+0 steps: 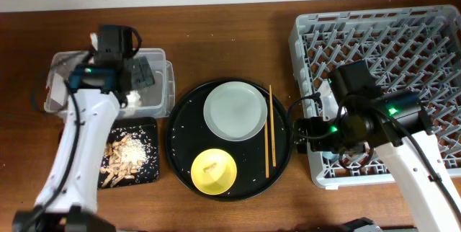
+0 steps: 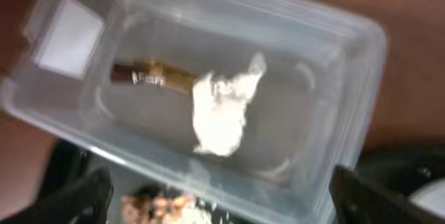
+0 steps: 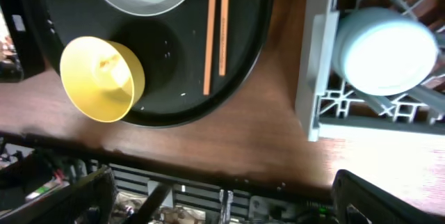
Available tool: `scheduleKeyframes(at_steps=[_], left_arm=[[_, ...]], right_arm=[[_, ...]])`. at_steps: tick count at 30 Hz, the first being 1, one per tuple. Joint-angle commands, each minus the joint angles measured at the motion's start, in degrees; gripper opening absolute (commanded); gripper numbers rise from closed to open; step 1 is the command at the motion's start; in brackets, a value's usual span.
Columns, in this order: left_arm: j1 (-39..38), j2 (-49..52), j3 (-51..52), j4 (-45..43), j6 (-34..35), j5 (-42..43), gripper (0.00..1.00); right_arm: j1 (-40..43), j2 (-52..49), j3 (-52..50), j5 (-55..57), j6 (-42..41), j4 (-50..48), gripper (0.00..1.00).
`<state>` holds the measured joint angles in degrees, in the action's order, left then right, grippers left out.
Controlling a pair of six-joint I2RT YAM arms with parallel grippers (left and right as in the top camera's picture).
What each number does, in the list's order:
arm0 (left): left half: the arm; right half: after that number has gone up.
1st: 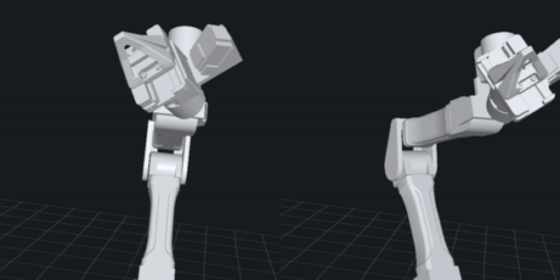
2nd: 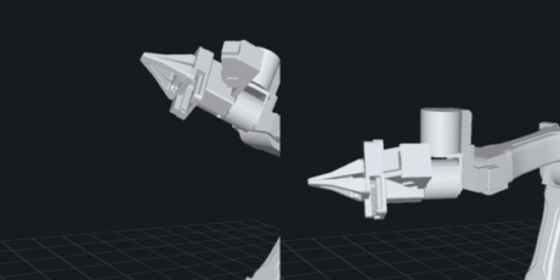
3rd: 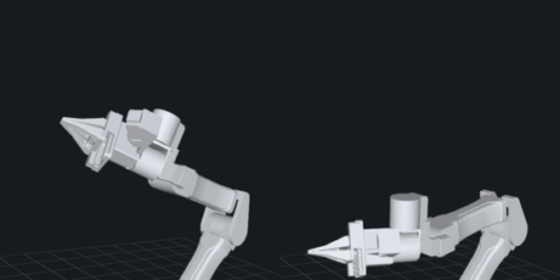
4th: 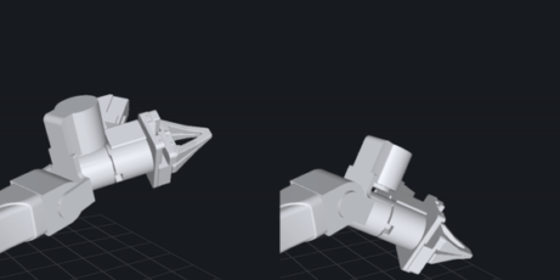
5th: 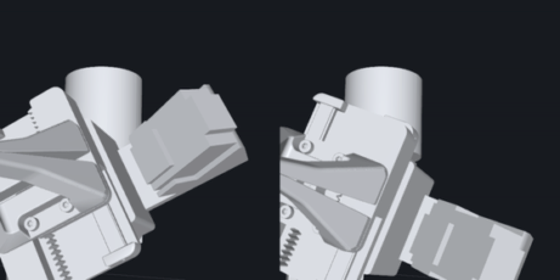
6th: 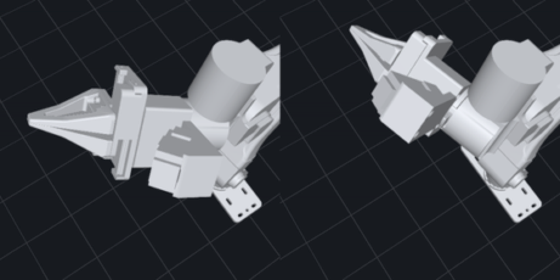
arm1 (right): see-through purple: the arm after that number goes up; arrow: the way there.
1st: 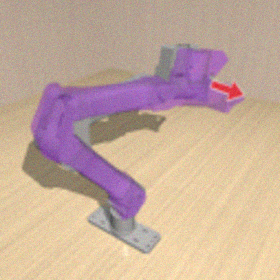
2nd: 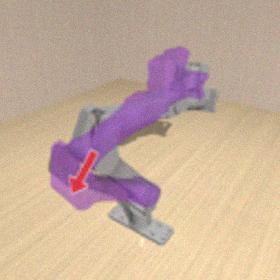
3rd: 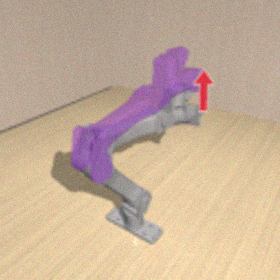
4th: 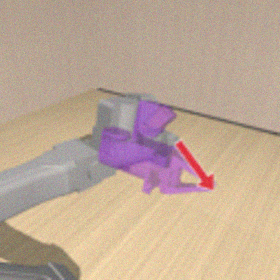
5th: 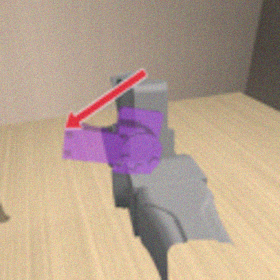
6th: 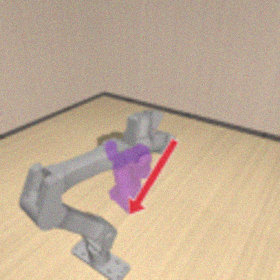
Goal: Sort waste into correct bins and load items into the dishwasher rack
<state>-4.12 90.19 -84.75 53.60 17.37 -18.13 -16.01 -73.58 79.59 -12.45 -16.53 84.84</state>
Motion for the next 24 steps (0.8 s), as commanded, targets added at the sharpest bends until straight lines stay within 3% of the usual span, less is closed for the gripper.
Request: scheduleKeyframes(at_steps=[1, 3, 10, 12, 15, 21, 24], left_arm=[[-1.8, -9.4, -14.4, 12.2, -5.7, 1.4, 0.99], [-2.6, -15.8, -20.1, 19.7, -5.7, 1.5, 1.00], [-2.6, -32.3, -20.2, 23.2, -5.7, 1.5, 0.99], [-2.6, -34.0, -20.2, 23.3, -5.4, 4.7, 0.99], [-2.6, -34.0, -20.2, 24.1, -5.5, 16.3, 0.99], [-2.6, -34.1, -20.2, 37.8, -5.5, 15.0, 1.00], [-2.6, -35.0, -20.0, 37.4, -5.5, 12.0, 1.00]], right_arm=[[-0.4, 0.1, 0.2, 1.1, -0.3, -0.9, 0.98], [-0.4, 0.1, 0.2, 1.1, -0.3, -0.9, 0.98], [-0.4, 0.1, 0.2, 1.1, -0.3, -1.3, 0.98], [-0.4, 0.1, 0.2, 1.1, -0.3, -1.3, 0.98], [-0.4, 0.1, 0.2, 1.1, -0.3, -1.3, 0.98], [-0.4, 0.1, 0.2, 1.1, -0.3, -1.3, 0.98], [-0.4, 0.1, 0.2, 1.1, -0.3, -1.3, 0.98]])
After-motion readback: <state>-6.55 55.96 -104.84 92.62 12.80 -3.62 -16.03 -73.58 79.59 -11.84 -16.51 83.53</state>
